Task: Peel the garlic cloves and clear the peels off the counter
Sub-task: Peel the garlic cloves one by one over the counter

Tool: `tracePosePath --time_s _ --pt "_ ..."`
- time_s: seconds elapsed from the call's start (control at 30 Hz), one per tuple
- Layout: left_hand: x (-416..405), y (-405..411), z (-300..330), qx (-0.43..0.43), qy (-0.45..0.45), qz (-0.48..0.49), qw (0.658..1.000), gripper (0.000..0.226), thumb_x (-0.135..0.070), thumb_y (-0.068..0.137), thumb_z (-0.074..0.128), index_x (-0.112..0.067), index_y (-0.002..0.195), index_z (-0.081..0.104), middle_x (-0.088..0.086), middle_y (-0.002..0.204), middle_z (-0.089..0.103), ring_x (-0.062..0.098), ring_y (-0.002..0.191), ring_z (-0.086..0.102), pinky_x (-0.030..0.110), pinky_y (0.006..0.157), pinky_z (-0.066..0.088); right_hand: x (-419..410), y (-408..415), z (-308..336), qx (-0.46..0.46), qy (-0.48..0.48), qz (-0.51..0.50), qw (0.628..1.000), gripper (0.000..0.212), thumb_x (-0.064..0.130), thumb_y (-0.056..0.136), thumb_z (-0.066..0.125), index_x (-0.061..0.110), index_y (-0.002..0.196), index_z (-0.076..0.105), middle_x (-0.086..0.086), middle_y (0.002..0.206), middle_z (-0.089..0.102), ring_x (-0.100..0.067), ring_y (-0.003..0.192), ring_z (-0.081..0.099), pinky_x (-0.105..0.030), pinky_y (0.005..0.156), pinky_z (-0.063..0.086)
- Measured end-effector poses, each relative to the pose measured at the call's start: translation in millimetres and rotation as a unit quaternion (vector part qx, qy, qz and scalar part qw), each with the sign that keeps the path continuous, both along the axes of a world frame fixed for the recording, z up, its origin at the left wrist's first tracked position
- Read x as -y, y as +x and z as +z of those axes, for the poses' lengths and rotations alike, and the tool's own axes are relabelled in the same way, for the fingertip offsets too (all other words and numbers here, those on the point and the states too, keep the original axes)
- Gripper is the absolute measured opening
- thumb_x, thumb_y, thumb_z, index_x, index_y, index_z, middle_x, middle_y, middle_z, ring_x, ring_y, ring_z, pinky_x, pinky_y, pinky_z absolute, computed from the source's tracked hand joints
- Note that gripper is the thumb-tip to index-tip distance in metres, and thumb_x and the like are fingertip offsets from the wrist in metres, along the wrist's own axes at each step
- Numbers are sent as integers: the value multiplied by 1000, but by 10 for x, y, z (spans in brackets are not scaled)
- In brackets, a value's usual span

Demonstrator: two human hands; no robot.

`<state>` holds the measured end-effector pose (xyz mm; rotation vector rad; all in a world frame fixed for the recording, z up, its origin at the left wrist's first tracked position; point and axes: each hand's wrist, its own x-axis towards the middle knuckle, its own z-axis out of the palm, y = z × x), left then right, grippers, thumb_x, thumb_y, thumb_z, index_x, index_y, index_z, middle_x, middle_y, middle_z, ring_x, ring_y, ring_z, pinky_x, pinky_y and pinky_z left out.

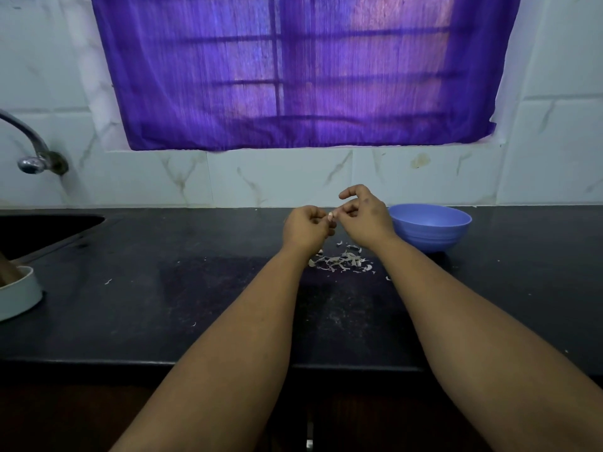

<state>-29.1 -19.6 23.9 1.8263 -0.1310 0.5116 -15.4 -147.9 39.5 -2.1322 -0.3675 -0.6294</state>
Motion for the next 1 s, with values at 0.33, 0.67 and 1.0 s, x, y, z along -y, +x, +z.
tracePosePath --time_s 0.33,0.67,1.0 --pt "-25 11 3 -3 -60 -22 998 8 -9 82 74 -14 80 67 8 76 71 17 70 67 32 72 56 50 48 -29 -83 172 99 977 23 8 78 77 25 86 65 4 70 73 -17 86 71 -43 91 54" --pt "13 13 18 -4 -72 -21 997 10 -13 88 68 -16 80 64 2 78 69 9 64 64 23 61 49 64 36 -9 -15 39 36 998 6 24 84 73 25 79 70 6 71 71 -8 74 69 -33 80 57" --pt "-24 24 -16 -17 -8 25 1000 11 -14 93 60 -13 84 66 5 82 72 12 66 66 36 72 58 -16 -43 23 39 -142 -7 989 17 26 87 65 13 81 75 -4 74 71 -17 70 65 -30 65 53"
